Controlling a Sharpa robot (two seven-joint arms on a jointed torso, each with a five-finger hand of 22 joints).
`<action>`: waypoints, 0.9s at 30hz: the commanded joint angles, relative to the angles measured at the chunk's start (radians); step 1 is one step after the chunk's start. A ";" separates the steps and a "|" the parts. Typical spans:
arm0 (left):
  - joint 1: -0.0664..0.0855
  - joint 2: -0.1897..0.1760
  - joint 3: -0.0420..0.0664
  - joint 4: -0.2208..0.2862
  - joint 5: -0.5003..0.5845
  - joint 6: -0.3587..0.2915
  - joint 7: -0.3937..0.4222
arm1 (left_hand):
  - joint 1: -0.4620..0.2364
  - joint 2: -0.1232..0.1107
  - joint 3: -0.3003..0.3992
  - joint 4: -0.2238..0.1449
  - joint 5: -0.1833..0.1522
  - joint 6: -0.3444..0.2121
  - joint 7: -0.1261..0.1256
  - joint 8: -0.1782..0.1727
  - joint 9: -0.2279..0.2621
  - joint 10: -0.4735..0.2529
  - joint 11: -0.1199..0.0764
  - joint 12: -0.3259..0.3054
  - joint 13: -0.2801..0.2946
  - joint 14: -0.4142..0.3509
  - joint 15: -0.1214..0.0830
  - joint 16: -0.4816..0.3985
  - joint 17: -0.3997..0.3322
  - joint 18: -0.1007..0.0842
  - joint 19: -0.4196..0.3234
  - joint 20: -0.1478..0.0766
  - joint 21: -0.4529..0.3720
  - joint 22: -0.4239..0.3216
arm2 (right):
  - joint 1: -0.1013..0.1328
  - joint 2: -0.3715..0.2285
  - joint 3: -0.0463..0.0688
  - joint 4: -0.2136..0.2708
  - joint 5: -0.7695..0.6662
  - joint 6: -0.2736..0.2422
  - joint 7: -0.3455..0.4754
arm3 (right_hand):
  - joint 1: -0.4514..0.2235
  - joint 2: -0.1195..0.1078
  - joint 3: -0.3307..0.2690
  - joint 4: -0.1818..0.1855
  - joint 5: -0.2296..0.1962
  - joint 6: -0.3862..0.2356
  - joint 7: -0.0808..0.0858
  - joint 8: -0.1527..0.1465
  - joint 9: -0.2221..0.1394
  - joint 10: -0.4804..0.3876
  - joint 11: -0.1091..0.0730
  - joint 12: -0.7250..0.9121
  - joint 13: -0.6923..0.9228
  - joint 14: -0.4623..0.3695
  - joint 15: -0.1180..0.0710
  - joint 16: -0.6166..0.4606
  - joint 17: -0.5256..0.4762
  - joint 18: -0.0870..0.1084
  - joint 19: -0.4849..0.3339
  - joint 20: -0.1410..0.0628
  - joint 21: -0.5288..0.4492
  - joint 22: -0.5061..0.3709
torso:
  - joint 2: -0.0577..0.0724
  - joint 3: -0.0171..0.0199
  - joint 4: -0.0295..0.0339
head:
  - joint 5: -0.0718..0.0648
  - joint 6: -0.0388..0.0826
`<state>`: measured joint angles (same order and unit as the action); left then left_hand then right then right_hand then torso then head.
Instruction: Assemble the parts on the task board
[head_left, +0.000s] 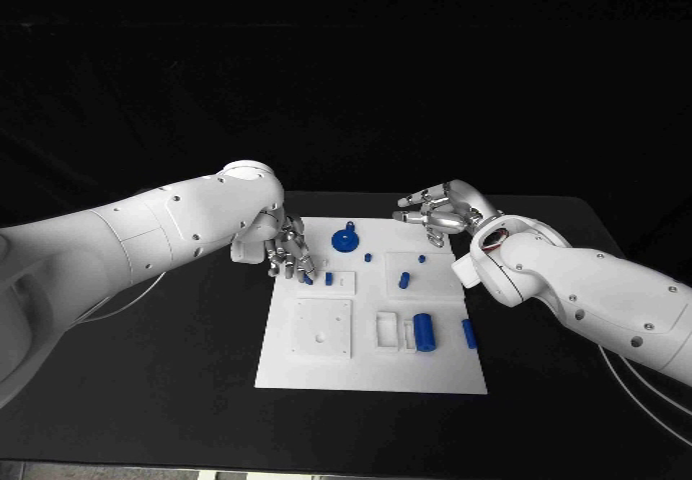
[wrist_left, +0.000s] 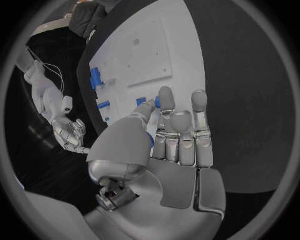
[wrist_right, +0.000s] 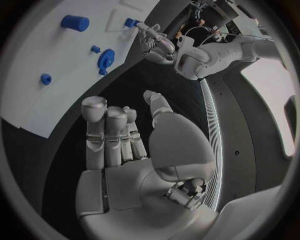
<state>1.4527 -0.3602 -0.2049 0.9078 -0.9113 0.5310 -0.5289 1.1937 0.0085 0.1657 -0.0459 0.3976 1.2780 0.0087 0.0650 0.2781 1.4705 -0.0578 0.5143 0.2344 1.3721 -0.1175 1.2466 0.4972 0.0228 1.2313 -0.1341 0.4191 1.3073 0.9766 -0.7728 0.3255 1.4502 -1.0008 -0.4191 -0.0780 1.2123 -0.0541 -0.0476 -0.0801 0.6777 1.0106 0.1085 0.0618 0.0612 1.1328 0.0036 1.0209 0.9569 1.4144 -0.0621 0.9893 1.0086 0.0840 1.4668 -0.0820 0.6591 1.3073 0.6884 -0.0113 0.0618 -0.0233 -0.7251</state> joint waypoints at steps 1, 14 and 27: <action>-0.001 0.002 -0.001 0.001 0.006 -0.002 -0.007 | 0.006 0.000 0.017 -0.012 -0.030 0.001 -0.005 0.002 -0.009 0.044 -0.007 -0.003 0.001 0.000 -0.005 -0.007 0.000 -0.016 0.009 -0.001 -0.009 0.019 | -0.001 0.000 0.000 0.001 -0.001 0.010 0.006 | -0.009 0.001 0.006 0.002 0.002 0.005 0.003 0.000 0.001 -0.006 0.002 -0.006 -0.001 -0.004 -0.003 -0.006 -0.001 0.017 0.015 -0.001 -0.003 0.075 | 0.000 0.0000 -0.0002 | 0.000 0.000; -0.001 0.001 -0.001 -0.002 0.006 -0.026 -0.001 | -0.033 -0.015 -0.045 0.068 -0.155 0.007 -0.005 0.002 -0.048 0.044 -0.006 -0.003 0.007 0.000 -0.006 -0.009 -0.001 -0.021 0.016 -0.003 -0.024 0.019 | -0.001 0.000 0.000 -0.001 -0.001 0.010 0.007 | -0.009 0.001 0.006 0.002 0.002 0.005 0.003 0.000 0.001 -0.006 0.002 -0.006 -0.001 -0.004 -0.003 -0.006 -0.001 0.017 0.015 -0.001 -0.003 0.075 | 0.000 -0.0002 0.0007 | -0.004 0.001; -0.001 0.000 -0.001 -0.006 0.007 -0.034 -0.003 | -0.053 -0.025 -0.053 0.101 -0.169 0.008 -0.003 0.002 -0.056 0.044 -0.004 -0.004 0.009 -0.001 -0.006 -0.011 -0.002 -0.022 0.017 -0.003 -0.029 0.020 | -0.001 0.001 0.000 -0.002 -0.001 0.010 0.007 | -0.009 0.001 0.006 0.002 0.002 0.005 0.003 0.000 0.001 -0.006 0.002 -0.006 -0.001 -0.004 -0.003 -0.006 -0.001 0.017 0.015 -0.001 -0.003 0.075 | 0.000 -0.0004 0.0001 | -0.003 0.001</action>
<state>1.4516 -0.3609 -0.2057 0.9011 -0.9078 0.5051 -0.5305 1.1471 -0.0133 0.1125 0.0512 0.2343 1.2858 0.0015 0.0668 0.2237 1.4630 -0.0647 0.5142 0.2419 1.3720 -0.1177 1.2429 0.4962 0.0071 1.2419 -0.1375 0.3961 1.3080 0.9766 -0.7720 0.3255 1.4476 -1.0005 -0.4191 -0.0779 1.2123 -0.0541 -0.0476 -0.0801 0.6777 1.0105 0.1085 0.0618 0.0612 1.1329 0.0037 1.0209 0.9569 1.4143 -0.0621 0.9893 1.0086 0.0840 1.4668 -0.0820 0.6592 1.3073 0.6884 -0.0115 0.0622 -0.0262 -0.7240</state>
